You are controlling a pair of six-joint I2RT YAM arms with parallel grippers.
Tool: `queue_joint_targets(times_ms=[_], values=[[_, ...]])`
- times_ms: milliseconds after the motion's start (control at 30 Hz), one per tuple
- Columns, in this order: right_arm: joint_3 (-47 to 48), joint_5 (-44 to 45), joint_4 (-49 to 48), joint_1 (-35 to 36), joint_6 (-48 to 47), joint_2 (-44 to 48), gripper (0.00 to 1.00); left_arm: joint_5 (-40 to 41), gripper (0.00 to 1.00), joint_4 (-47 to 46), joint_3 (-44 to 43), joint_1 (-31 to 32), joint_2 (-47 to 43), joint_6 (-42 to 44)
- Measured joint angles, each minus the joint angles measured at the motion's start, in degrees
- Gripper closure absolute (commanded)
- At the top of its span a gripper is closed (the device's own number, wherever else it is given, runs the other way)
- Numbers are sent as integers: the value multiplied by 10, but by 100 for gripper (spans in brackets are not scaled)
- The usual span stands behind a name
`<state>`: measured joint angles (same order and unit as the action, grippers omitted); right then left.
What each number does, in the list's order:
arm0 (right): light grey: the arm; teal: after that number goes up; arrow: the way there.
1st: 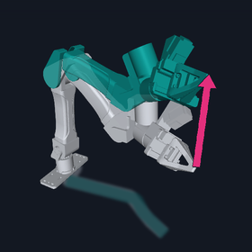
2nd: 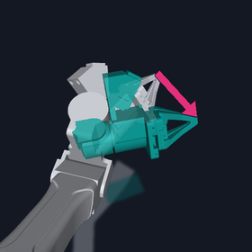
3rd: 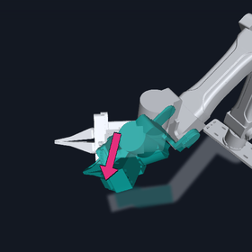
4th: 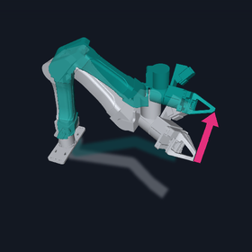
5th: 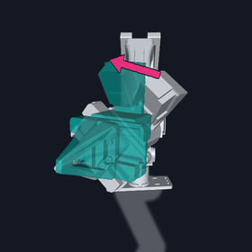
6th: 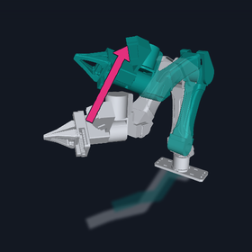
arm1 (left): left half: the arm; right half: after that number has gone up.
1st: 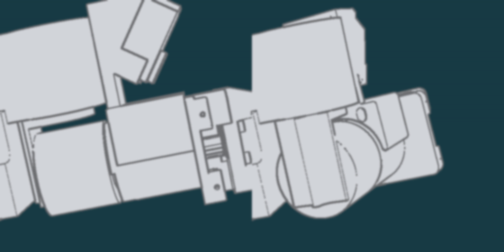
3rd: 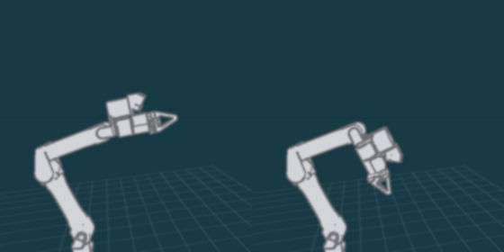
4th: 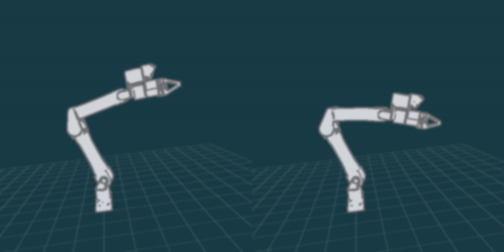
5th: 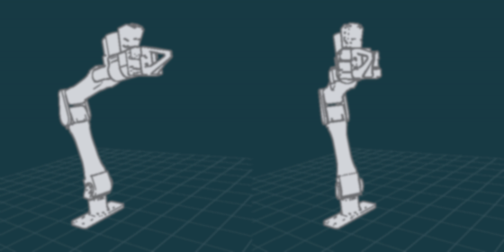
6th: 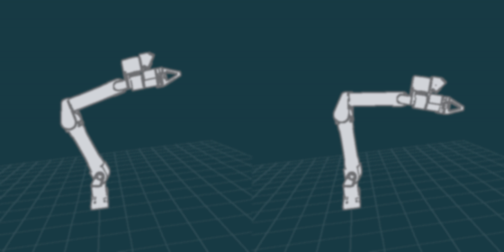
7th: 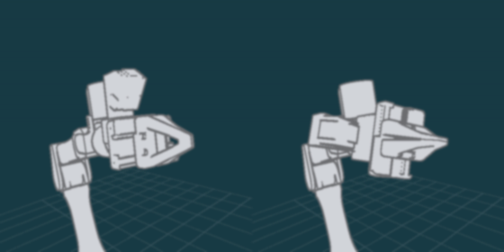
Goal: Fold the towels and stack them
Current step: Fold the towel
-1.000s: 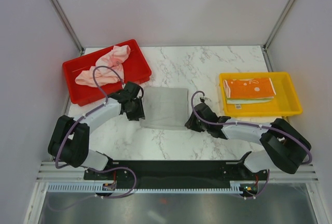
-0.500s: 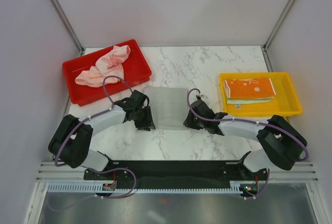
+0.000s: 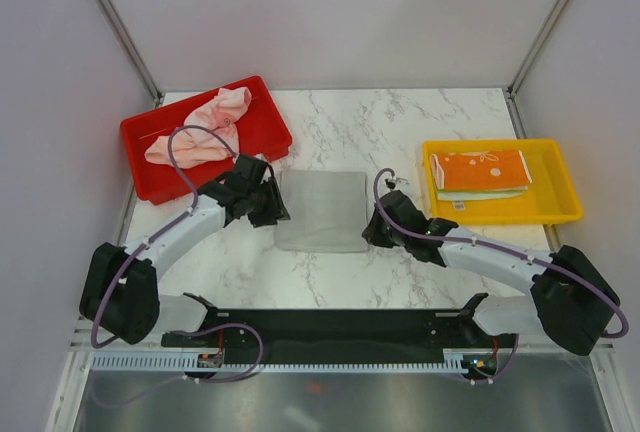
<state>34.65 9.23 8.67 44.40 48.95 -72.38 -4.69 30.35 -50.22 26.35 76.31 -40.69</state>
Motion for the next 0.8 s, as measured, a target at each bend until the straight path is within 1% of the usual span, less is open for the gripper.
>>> queue_joint_targets(times_ms=[67,100,167,333,400,433,500,600,633,700,733,800], values=[[7,-6,2,0,-3,-2,82,7,52,0,19,0,0,0],[8,-9,3,0,-3,-4,90,9,52,0,33,0,0,0],[9,-11,5,0,-4,-12,100,9,52,-1,63,0,1,0],[9,-10,14,0,-5,-35,100,12,51,-3,96,0,17,-1],[9,-10,16,0,-5,-36,94,15,51,-6,99,0,19,-1],[9,-10,16,0,-5,-36,88,16,51,-8,101,0,20,-1],[9,-9,16,1,-2,-37,80,18,53,-14,103,0,21,-1],[9,-8,12,5,4,-42,74,21,57,-25,103,0,32,-1],[9,-7,10,8,6,-49,73,21,62,-28,103,0,37,-1],[9,-5,9,12,7,-64,72,22,66,-34,105,0,42,-2],[9,-3,8,14,8,-72,72,22,72,-35,105,0,44,-2],[9,2,7,18,10,-85,73,23,78,-37,105,0,44,-2]])
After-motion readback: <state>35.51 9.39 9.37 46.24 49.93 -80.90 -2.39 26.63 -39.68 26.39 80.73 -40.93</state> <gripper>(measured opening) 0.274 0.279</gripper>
